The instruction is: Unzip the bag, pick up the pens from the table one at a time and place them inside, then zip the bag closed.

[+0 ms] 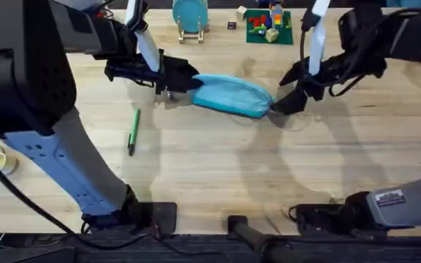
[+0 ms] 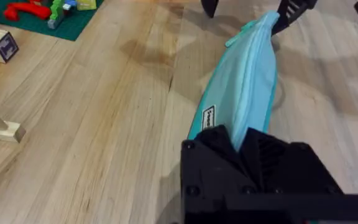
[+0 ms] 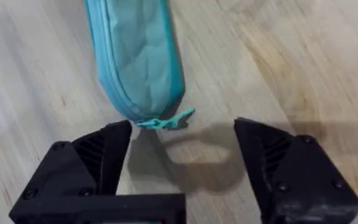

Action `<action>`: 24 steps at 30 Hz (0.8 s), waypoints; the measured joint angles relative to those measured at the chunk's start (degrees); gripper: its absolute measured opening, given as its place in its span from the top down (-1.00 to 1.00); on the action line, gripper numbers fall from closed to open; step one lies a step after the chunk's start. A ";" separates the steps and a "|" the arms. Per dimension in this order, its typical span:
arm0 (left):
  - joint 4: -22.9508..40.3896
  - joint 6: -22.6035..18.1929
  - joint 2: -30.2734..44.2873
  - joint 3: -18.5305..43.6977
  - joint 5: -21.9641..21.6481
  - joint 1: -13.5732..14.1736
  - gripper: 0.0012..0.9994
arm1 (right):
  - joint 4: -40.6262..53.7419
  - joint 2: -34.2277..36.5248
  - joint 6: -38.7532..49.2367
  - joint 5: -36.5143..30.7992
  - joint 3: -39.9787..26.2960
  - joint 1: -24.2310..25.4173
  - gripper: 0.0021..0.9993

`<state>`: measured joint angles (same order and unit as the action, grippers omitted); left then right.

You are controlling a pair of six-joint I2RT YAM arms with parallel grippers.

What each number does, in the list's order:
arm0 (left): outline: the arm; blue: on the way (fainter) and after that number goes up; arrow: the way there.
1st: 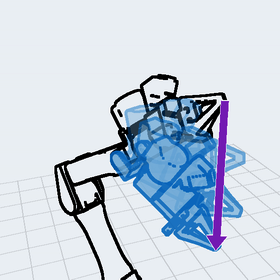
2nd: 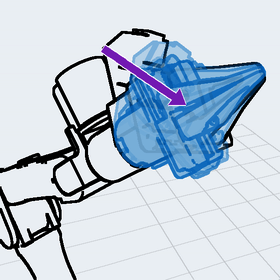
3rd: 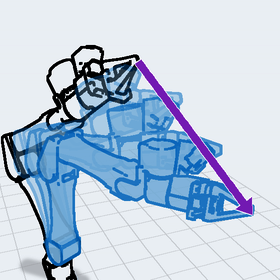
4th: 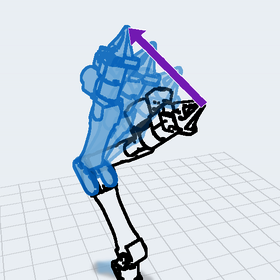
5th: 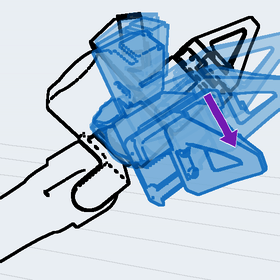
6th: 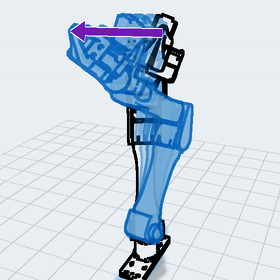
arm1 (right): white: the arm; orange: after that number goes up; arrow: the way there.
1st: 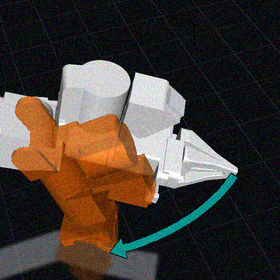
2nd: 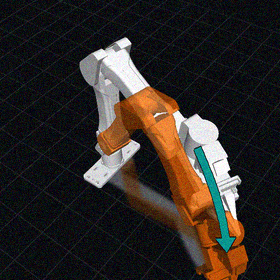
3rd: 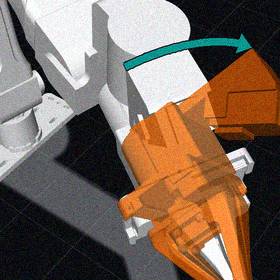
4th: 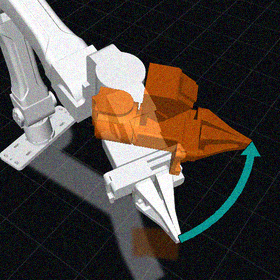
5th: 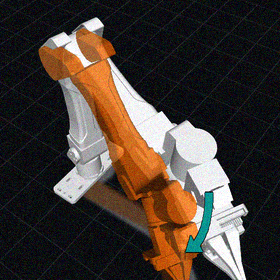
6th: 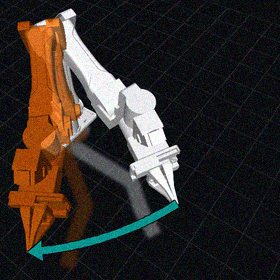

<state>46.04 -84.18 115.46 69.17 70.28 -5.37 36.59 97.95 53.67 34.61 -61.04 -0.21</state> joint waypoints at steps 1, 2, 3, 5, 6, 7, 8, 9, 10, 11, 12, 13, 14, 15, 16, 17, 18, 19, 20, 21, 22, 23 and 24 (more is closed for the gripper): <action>0.00 0.00 0.00 0.00 0.00 0.00 0.92 | -0.13 0.35 -0.02 0.39 0.00 0.00 -0.99; 0.00 0.00 0.00 0.00 0.00 -0.02 0.92 | -0.22 0.60 0.00 0.91 0.00 0.00 -0.99; 0.00 0.00 0.00 0.00 0.00 0.00 0.92 | -0.23 0.69 0.00 1.46 0.00 0.00 -0.99; 0.00 0.00 0.00 0.00 0.00 -0.01 0.92 | -0.38 0.68 0.03 2.61 0.00 0.00 -0.99; 0.00 0.00 0.00 0.00 0.00 0.00 0.92 | -0.42 0.68 0.12 3.09 0.00 0.00 -0.97; 0.00 0.00 0.00 0.00 0.00 -0.02 0.92 | -0.36 0.68 0.18 3.46 0.00 0.00 -0.96; 0.00 0.00 -0.01 0.00 0.00 -0.02 0.92 | -0.34 0.68 0.19 3.96 0.00 0.00 -0.95; 0.00 0.00 0.00 0.00 0.00 -0.01 0.92 | -0.26 0.68 0.18 4.29 0.00 0.00 -0.94; 0.00 0.00 0.00 0.00 0.00 -0.02 0.92 | -0.10 0.68 0.18 4.48 0.00 0.00 -0.93; 0.00 0.00 -0.02 0.00 0.00 -0.01 0.92 | 0.20 0.68 0.19 4.66 0.00 0.00 -0.93; 0.00 0.00 0.00 0.00 0.00 -0.01 0.92 | 0.48 0.68 0.20 4.86 0.00 0.00 -0.92; 0.00 0.00 0.00 0.00 0.00 0.00 0.92 | 0.81 0.68 0.20 4.96 0.00 0.00 -0.91; 0.00 0.00 0.00 0.00 0.00 -0.02 0.92 | 1.22 0.68 0.20 5.15 0.00 0.00 -0.91; 0.00 0.00 0.00 0.00 0.00 -0.02 0.92 | 1.61 0.69 0.20 5.29 0.00 0.00 -0.91; 0.00 0.00 0.00 0.00 0.00 0.00 0.92 | 1.96 0.68 0.22 5.31 0.00 0.00 -0.91; 0.00 0.00 0.00 0.00 0.00 0.00 0.92 | 2.12 0.68 0.20 5.31 0.00 0.00 -0.91; 0.00 0.00 0.00 0.00 0.00 -0.01 0.92 | 2.18 0.68 0.20 5.31 0.00 0.00 -0.91; 0.00 0.00 0.00 0.00 0.00 -0.01 0.92 | 2.18 0.69 0.20 5.33 0.00 0.00 -0.91; 0.00 0.00 -0.02 0.00 0.00 -0.02 0.92 | 2.18 0.70 0.20 5.33 0.00 0.00 -0.92; 0.00 0.00 0.00 0.00 0.00 -0.02 0.92 | 2.20 0.68 0.20 5.31 0.00 0.00 -0.93; 0.00 0.00 0.00 0.00 0.00 0.00 0.92 | 2.20 0.68 0.20 5.31 0.00 0.00 -0.94; 0.00 0.00 0.00 0.00 0.00 0.00 0.92 | 2.20 0.68 0.20 5.31 0.00 0.00 -0.94; 0.00 0.00 0.00 0.00 0.00 -0.02 0.92 | 2.20 0.68 0.20 5.31 0.00 0.00 -0.95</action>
<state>46.04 -84.18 115.46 69.17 70.28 -5.39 38.79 98.63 53.87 39.92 -61.04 -0.21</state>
